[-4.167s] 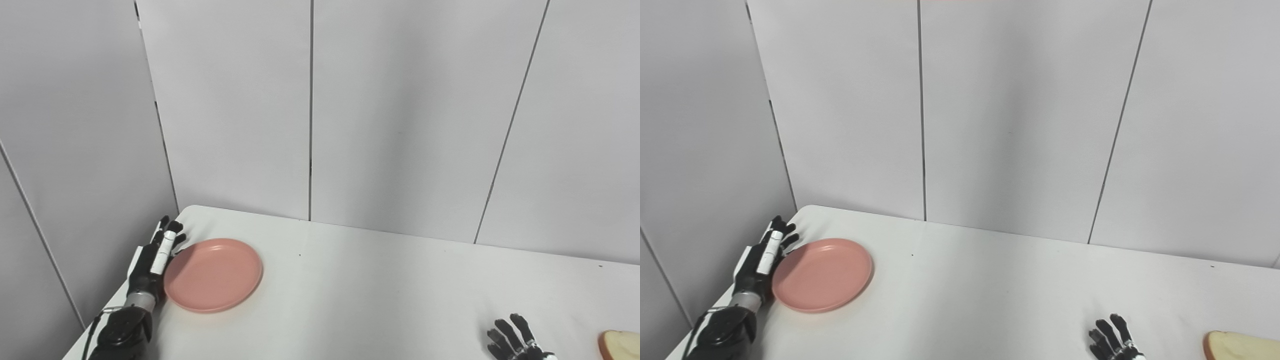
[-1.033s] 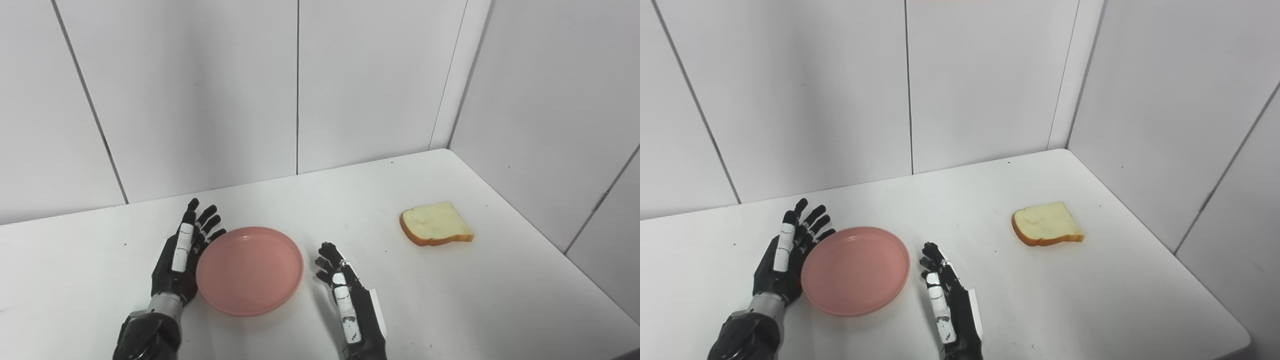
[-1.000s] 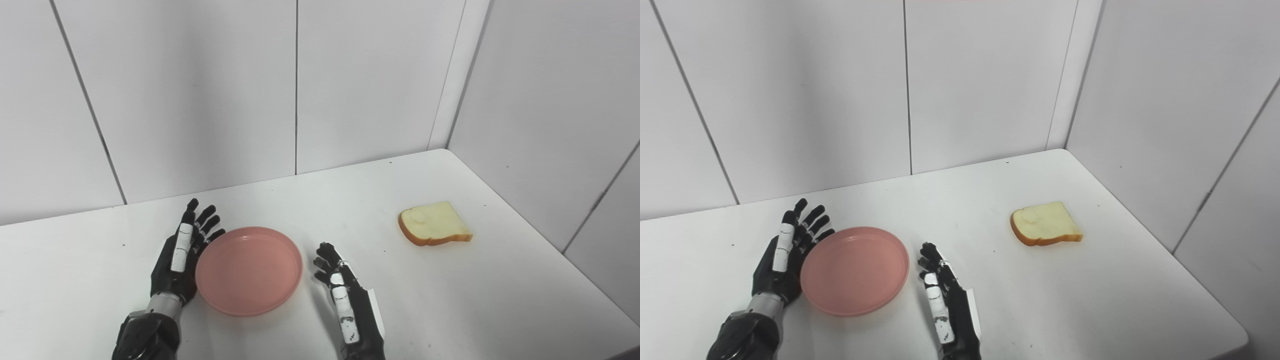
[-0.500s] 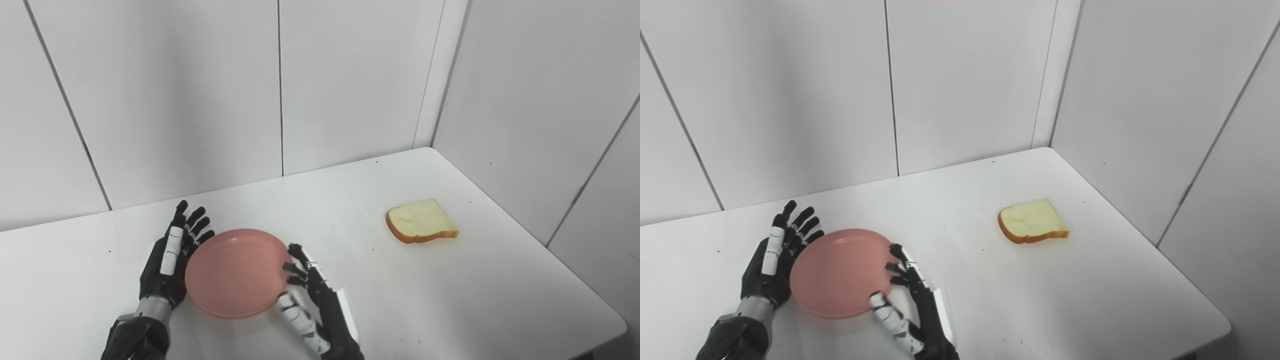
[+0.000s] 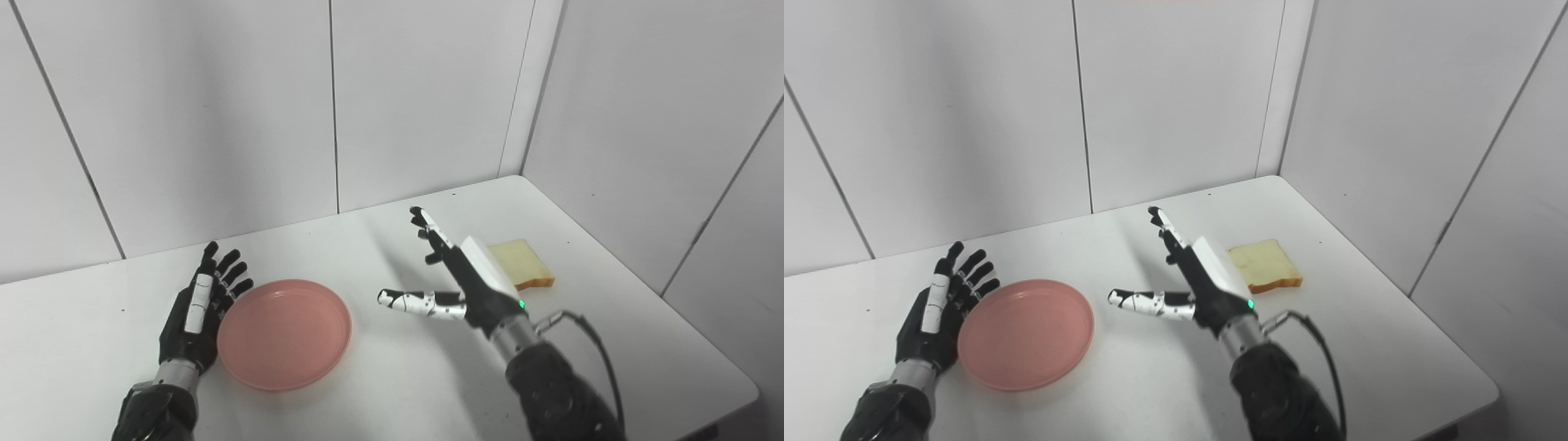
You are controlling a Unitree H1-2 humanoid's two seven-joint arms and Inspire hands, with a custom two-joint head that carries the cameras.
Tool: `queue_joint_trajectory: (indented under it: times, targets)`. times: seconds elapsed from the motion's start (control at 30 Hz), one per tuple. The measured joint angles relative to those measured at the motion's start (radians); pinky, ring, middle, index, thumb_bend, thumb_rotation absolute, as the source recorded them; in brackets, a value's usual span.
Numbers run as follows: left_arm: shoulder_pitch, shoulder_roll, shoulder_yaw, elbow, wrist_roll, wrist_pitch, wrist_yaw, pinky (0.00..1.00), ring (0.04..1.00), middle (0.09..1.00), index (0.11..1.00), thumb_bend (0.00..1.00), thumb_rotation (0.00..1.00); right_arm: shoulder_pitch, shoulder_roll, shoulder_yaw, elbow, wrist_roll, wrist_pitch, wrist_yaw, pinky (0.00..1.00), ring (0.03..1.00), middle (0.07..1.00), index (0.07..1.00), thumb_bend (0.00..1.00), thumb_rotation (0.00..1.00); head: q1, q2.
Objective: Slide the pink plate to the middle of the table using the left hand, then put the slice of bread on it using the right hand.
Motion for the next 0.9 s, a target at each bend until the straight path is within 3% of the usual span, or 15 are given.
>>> queue_joint_trajectory:
  times: [0.13,0.2,0.33,0.43,0.6,0.67,0.9]
  targets:
    - [0.001,0.0,0.001,-0.002,0.0,0.0,0.001,0.84,0.911,0.915,1.0,1.0,0.78,-0.046,-0.066,-0.051,0.009,-0.075,0.006,0.162,0.75,0.949,0.994,1.0,1.0,0.3,0.006,-0.003]
    - [0.001,-0.001,0.0,-0.002,0.001,0.0,0.003,0.83,0.907,0.915,1.0,1.0,0.78,-0.066,-0.112,-0.046,0.02,-0.114,0.007,0.224,0.75,0.953,0.999,1.0,1.0,0.29,0.012,-0.003]
    - [0.003,-0.003,-0.007,-0.008,0.015,-0.003,0.014,0.83,0.907,0.919,1.0,1.0,0.79,-0.106,-0.226,-0.029,0.057,-0.168,0.007,0.322,0.85,0.991,1.0,0.999,1.0,0.25,0.018,-0.003]
    - [0.004,-0.004,-0.007,-0.009,0.017,-0.004,0.02,0.84,0.913,0.922,1.0,1.0,0.79,-0.134,-0.308,-0.017,0.102,-0.185,0.007,0.389,0.85,0.992,1.0,1.0,1.0,0.21,0.025,-0.005]
    - [0.004,-0.005,-0.005,-0.006,0.017,-0.006,0.02,0.82,0.904,0.91,1.0,1.0,0.79,-0.172,-0.424,0.011,0.231,-0.142,-0.023,0.398,0.83,0.988,1.0,1.0,1.0,0.25,0.028,-0.005]
    - [0.001,-0.006,-0.005,-0.001,0.017,-0.009,0.021,0.82,0.899,0.915,1.0,1.0,0.79,-0.186,-0.468,0.045,0.285,-0.134,-0.03,0.412,0.94,0.999,1.0,1.0,1.0,0.27,0.034,-0.006]
    - [-0.004,-0.009,-0.004,0.008,0.018,-0.018,0.025,0.83,0.899,0.915,1.0,1.0,0.78,-0.28,-0.588,0.172,0.41,-0.12,-0.086,0.477,1.0,1.0,1.0,0.985,1.0,0.31,0.043,-0.008]
